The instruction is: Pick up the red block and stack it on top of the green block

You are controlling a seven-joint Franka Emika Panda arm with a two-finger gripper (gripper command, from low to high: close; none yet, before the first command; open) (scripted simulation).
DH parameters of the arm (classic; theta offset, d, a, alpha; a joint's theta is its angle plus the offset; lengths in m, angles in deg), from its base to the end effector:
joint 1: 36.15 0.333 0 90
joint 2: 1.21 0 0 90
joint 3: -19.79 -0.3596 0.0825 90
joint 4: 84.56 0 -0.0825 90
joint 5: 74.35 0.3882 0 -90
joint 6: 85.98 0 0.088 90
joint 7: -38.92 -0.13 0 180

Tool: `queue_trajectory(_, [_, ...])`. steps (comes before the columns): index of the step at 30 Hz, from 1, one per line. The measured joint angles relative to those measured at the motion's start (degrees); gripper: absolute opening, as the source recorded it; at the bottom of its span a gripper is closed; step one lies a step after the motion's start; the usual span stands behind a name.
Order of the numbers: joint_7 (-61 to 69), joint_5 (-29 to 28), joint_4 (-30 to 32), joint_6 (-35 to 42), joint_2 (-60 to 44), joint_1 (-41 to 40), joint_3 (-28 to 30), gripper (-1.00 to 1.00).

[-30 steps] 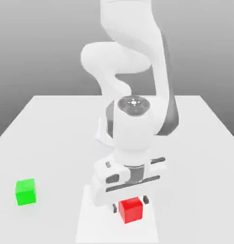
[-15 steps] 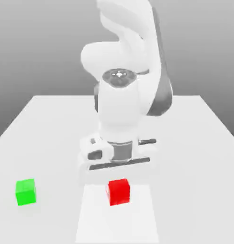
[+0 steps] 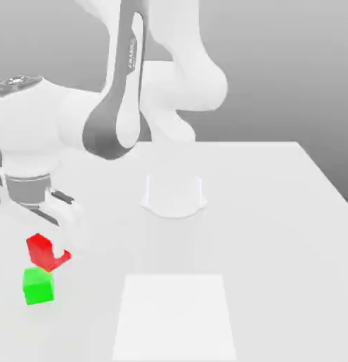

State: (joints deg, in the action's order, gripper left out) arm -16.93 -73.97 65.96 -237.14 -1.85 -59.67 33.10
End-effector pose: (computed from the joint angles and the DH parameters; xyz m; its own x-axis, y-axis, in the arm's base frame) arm 0.3473 -0.2604 0.2615 -0.0525 -0.9986 -0.0003 -0.9986 0.0525 -0.0006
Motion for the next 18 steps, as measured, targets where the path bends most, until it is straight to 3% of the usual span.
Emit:
queue_trajectory(6, [2.26,5.42,-0.67,-8.91,-9.84,-2.63,-2.51,-1.00])
queue_trajectory(7, [2.70,6.03,-0.73,-9.87,-10.88,-2.85,-2.88,1.00])
queue_trajectory(13, [2.92,6.34,-0.76,-10.34,-11.39,-2.99,-3.08,1.00])
queue_trajectory(18, [-0.53,1.57,-0.35,-2.94,-3.39,-2.56,-1.61,1.00])
